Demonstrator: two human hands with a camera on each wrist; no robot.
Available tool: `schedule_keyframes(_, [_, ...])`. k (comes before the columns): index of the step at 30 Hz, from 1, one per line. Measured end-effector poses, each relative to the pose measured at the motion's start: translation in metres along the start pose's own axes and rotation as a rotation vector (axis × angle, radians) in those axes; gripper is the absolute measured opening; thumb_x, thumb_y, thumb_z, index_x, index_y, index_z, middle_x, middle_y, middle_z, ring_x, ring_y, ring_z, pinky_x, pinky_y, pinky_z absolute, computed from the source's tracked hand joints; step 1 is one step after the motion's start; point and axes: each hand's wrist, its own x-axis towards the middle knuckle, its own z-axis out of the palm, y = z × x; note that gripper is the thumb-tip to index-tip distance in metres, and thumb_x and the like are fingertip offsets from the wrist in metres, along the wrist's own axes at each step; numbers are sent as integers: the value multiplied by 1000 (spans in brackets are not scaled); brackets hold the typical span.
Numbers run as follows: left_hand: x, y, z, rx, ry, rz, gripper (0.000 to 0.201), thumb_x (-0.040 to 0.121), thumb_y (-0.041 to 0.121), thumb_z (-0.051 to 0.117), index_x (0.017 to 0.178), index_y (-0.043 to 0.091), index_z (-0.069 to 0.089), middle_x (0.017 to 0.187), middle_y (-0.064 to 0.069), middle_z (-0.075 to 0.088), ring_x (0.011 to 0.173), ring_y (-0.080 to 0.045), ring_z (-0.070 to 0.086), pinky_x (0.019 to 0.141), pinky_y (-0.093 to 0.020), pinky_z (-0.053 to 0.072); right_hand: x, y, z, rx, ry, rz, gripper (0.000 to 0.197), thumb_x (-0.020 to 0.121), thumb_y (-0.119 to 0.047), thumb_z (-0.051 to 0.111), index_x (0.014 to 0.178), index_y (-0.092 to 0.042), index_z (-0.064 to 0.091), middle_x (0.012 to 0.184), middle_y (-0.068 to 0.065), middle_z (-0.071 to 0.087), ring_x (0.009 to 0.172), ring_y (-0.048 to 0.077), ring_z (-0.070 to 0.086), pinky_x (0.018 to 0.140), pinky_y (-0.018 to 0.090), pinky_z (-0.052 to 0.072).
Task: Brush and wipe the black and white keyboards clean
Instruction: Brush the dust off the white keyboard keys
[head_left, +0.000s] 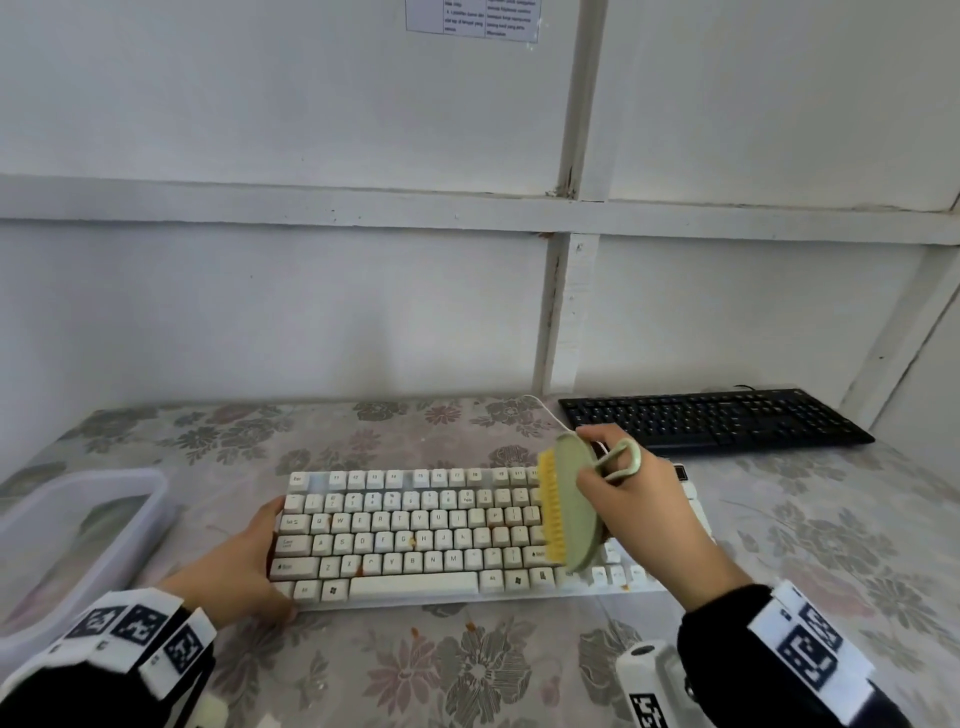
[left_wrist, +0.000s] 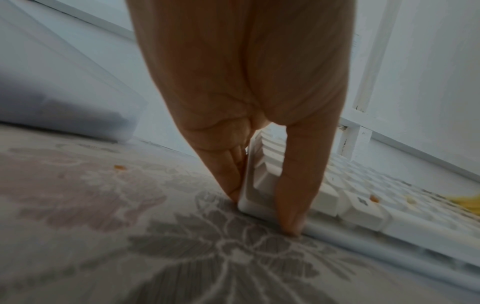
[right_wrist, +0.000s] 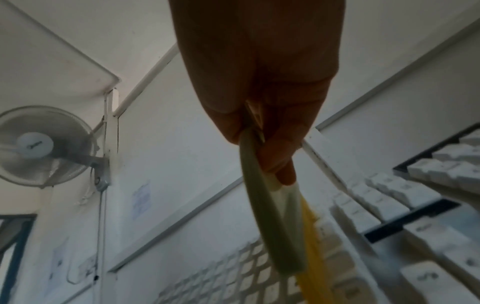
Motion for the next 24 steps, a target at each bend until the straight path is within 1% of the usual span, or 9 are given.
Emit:
schedule_keyframes(2, [0,0,0,2,-1,-5,124,36,19,74,143,28,11,117,8,56,106,-8,57,91,-26,48,-5,5,1,-28,-32,22,29,87,-6,51,105,-27,57,72,5,62,46,7,48,39,17,40])
schedule_keyframes(5, [0,1,1,-8,-7,-13,122,37,18,74,142,27,12,117,9,55,106,-6,55,88,-22,47,-16,12,0,-80,-129,53,23,85,-8,53,98,-25,59,62,0,55,40,5,39,38,15,31])
schedule_keyframes(8, [0,2,2,-21,-7,-11,120,40,13,74,142,26,12,116,9,55,105,-5,55,82,-17,46,-23,6,-5,-121,-199,101,17,84,-12,54,96,-22,60,68,-3,56,50,8,47,40,16,38])
schedule_keyframes(10, [1,2,2,-32,-6,-13,117,42,10,74,141,25,13,117,9,54,105,-3,54,81,-16,46,-19,-1,-9,-74,-133,100,18,84,-11,55,96,-22,62,71,-2,60,54,11,54,44,24,48])
schedule_keyframes(13, [1,-1,2,-31,-3,-21,116,46,6,75,142,25,13,117,9,54,105,-4,55,82,-17,46,-10,-12,-11,4,-16,23,29,85,-6,53,103,-27,61,71,-1,61,50,12,54,42,28,51])
schedule_keyframes(17, [1,-2,2,-24,7,-19,113,49,4,74,140,28,13,114,7,59,102,-6,59,82,-20,49,4,-18,-4,50,57,-43,33,88,-7,51,114,-25,57,83,1,65,56,8,59,39,18,46])
schedule_keyframes(21, [2,-4,1,-2,8,-22,112,50,7,77,139,31,12,115,8,59,104,-7,60,92,-28,50,7,-11,4,7,22,-23,31,89,-7,49,111,-27,56,86,11,67,69,30,66,50,35,57])
schedule_keyframes(22, [3,-6,1,4,8,-23,115,48,9,77,141,31,12,117,8,59,106,-8,60,95,-31,49,5,-9,6,-2,7,-8,30,88,-7,49,107,-29,55,85,12,66,70,32,67,52,38,58])
schedule_keyframes(24, [3,-7,1,-1,4,-16,119,44,13,78,142,29,13,119,7,59,109,-9,59,98,-35,48,0,-3,9,-36,-18,-1,29,87,-6,50,102,-30,54,78,9,65,62,27,64,47,33,56])
